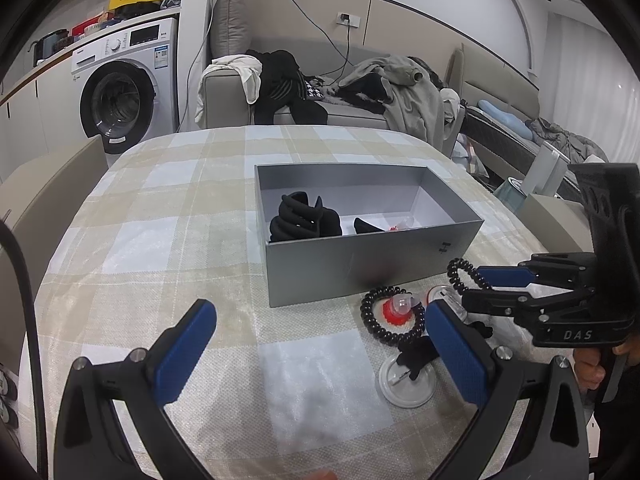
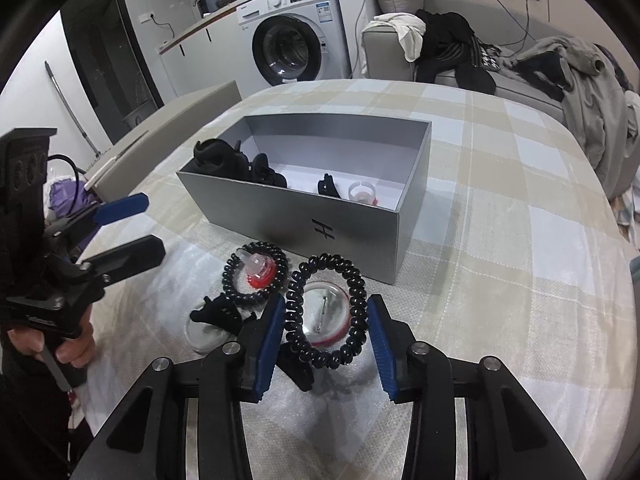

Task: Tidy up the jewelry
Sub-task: 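Grasp the black bead bracelet with the right tool and lift it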

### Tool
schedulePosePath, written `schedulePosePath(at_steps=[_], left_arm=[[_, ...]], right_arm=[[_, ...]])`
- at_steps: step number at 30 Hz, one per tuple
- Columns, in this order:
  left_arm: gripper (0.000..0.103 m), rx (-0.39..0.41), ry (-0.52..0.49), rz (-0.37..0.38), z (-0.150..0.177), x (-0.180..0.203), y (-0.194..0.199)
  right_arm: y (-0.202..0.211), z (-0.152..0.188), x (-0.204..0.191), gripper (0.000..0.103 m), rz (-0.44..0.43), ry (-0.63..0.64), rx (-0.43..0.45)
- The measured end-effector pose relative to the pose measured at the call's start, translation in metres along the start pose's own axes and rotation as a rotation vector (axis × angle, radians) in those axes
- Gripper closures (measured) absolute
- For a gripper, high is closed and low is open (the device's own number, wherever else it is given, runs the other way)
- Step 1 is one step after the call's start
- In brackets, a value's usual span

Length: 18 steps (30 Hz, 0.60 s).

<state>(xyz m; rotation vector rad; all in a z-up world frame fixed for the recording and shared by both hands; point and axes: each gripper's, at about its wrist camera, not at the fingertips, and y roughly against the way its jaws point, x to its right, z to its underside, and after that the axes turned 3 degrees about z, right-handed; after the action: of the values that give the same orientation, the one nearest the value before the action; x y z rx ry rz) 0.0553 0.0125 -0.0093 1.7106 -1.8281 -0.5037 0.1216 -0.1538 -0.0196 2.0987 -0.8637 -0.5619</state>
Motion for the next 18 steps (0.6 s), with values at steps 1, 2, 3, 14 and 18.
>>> schedulePosePath(at_steps=[1, 2, 3, 14, 18], left_arm=[[0.001, -0.003, 0.000, 0.003, 0.000, 0.001, 0.000], [0.001, -0.006, 0.001, 0.009, 0.000, 0.001, -0.001], [0.001, -0.011, 0.003, 0.016, 0.001, 0.001, -0.001], [0.006, -0.119, 0.039, 0.107, 0.002, 0.012, -0.020], [0.016, -0.138, 0.037, 0.121, 0.000, 0.019, -0.026]], right_arm=[[0.003, 0.000, 0.001, 0.063, -0.003, -0.003, 0.008], [0.005, 0.000, 0.001, 0.063, -0.007, -0.006, 0.013], [0.007, 0.000, 0.001, 0.063, -0.012, -0.010, 0.017], [0.027, 0.010, 0.016, 0.061, -0.015, -0.053, 0.043], [0.031, 0.008, 0.021, 0.060, -0.012, -0.069, 0.055]])
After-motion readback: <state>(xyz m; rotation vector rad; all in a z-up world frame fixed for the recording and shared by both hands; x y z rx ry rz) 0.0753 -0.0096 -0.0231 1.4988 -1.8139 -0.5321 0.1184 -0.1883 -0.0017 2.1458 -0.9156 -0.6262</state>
